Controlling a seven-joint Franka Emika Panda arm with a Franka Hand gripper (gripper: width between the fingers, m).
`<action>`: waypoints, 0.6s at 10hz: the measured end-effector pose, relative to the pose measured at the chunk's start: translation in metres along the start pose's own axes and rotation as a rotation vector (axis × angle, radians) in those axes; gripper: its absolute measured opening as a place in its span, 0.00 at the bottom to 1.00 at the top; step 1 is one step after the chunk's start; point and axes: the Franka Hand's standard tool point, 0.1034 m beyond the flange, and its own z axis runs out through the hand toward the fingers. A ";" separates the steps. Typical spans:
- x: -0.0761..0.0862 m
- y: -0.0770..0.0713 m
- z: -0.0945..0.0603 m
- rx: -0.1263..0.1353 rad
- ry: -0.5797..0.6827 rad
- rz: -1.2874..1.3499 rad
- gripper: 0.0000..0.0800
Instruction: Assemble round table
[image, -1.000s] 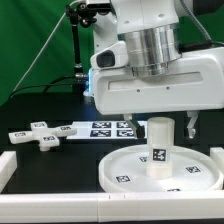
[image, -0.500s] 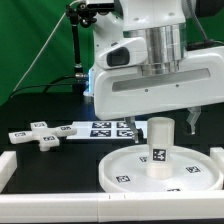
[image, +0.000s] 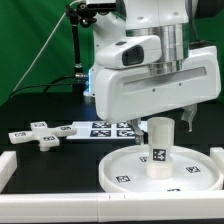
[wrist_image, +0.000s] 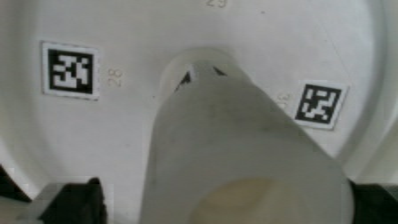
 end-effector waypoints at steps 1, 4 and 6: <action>0.000 -0.001 0.000 -0.008 -0.005 -0.084 0.81; -0.001 -0.001 0.000 -0.021 -0.040 -0.377 0.81; 0.000 0.000 0.000 -0.031 -0.042 -0.532 0.81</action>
Offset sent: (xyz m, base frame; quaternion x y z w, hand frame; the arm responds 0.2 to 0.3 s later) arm 0.0047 0.0074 0.0014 0.0133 -0.0369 -0.2521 0.9669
